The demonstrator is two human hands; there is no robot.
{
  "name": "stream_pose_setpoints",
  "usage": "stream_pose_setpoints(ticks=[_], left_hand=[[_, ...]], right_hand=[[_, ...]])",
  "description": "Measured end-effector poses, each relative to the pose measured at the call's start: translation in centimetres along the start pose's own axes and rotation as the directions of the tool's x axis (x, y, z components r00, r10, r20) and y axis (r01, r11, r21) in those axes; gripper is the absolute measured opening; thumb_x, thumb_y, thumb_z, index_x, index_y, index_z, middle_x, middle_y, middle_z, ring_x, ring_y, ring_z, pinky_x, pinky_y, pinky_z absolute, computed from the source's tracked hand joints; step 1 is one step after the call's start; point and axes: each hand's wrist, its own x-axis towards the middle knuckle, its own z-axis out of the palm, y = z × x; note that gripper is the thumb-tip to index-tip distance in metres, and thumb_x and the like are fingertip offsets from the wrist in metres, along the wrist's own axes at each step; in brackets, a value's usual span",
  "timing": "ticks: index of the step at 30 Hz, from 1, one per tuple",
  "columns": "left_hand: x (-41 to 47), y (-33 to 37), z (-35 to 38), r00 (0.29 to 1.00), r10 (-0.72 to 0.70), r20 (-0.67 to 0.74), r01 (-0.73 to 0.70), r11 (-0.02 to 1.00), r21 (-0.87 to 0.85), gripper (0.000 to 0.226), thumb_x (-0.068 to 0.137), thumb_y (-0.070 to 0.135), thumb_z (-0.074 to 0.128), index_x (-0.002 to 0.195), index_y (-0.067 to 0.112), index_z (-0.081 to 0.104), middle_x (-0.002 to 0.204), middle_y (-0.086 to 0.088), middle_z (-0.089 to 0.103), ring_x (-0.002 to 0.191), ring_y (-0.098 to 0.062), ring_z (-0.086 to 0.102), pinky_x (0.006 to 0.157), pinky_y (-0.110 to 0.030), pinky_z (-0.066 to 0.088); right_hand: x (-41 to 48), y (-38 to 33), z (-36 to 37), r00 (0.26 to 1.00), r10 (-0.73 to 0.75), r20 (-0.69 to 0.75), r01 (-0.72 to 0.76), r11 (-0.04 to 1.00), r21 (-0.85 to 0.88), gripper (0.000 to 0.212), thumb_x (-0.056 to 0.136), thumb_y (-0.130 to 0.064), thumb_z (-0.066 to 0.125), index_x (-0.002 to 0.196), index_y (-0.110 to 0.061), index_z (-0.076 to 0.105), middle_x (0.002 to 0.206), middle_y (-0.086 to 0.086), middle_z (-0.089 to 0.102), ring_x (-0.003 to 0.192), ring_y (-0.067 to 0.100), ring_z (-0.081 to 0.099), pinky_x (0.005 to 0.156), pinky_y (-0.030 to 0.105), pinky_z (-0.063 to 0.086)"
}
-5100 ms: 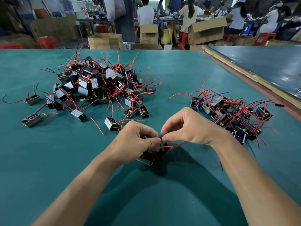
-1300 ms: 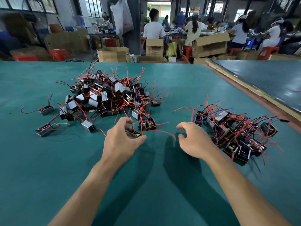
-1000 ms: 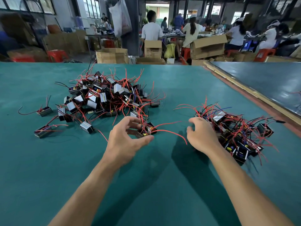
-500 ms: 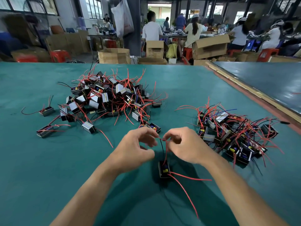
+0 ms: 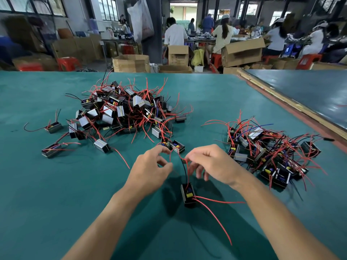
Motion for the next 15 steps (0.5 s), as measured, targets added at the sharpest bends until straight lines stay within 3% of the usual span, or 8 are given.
stream_pose_setpoints(ticks=[3, 6, 9, 12, 15], left_hand=[[-0.1, 0.4, 0.2, 0.998, 0.043, 0.04, -0.041, 0.997, -0.062, 0.03, 0.087, 0.012, 0.056, 0.11, 0.03, 0.061, 0.073, 0.016, 0.072, 0.059, -0.027, 0.061, 0.063, -0.034, 0.054], [-0.2, 0.4, 0.2, 0.996, 0.062, 0.068, -0.054, 0.991, -0.12, 0.046, 0.084, 0.005, 0.057, 0.119, 0.035, 0.061, 0.079, 0.011, 0.071, 0.059, -0.028, 0.06, 0.06, -0.032, 0.053], [-0.4, 0.3, 0.2, 0.986, 0.127, 0.11, -0.118, 0.989, -0.086, 0.057, 0.083, 0.004, 0.058, 0.123, 0.044, 0.058, 0.083, 0.015, 0.068, 0.052, -0.014, 0.05, 0.057, -0.019, 0.047], [-0.6, 0.4, 0.2, 0.981, 0.156, 0.112, -0.158, 0.987, 0.013, 0.041, 0.084, 0.008, 0.062, 0.111, 0.038, 0.068, 0.081, 0.026, 0.065, 0.058, -0.01, 0.055, 0.058, -0.008, 0.041], [-0.7, 0.5, 0.0, 0.993, 0.102, 0.055, -0.106, 0.992, 0.062, 0.02, 0.083, 0.014, 0.063, 0.085, 0.03, 0.074, 0.058, 0.03, 0.059, 0.051, -0.002, 0.054, 0.052, -0.007, 0.036]], right_hand=[[-0.3, 0.2, 0.3, 0.999, -0.035, 0.039, 0.038, 0.996, -0.083, 0.012, 0.091, -0.02, 0.066, 0.081, -0.015, 0.072, 0.067, -0.003, 0.071, 0.053, 0.007, 0.055, 0.046, 0.014, 0.042], [-0.7, 0.2, -0.1, 0.995, -0.016, 0.095, 0.027, 0.994, -0.109, 0.011, 0.092, -0.012, 0.066, 0.083, -0.008, 0.071, 0.06, -0.008, 0.064, 0.052, 0.007, 0.054, 0.048, 0.016, 0.042], [-1.0, -0.2, -0.5, 0.982, 0.026, 0.187, 0.003, 0.989, -0.149, 0.017, 0.093, -0.012, 0.064, 0.076, -0.014, 0.068, 0.059, -0.01, 0.064, 0.053, 0.007, 0.056, 0.05, 0.019, 0.045], [-1.3, -0.6, -0.7, 0.956, 0.068, 0.285, -0.015, 0.983, -0.184, 0.023, 0.094, -0.011, 0.062, 0.073, -0.019, 0.068, 0.062, -0.007, 0.067, 0.055, 0.007, 0.058, 0.052, 0.02, 0.047], [-1.4, -0.7, -1.3, 0.957, 0.097, 0.275, -0.047, 0.982, -0.183, 0.026, 0.095, -0.008, 0.06, 0.072, -0.019, 0.067, 0.062, -0.005, 0.067, 0.055, 0.008, 0.058, 0.052, 0.02, 0.046]])
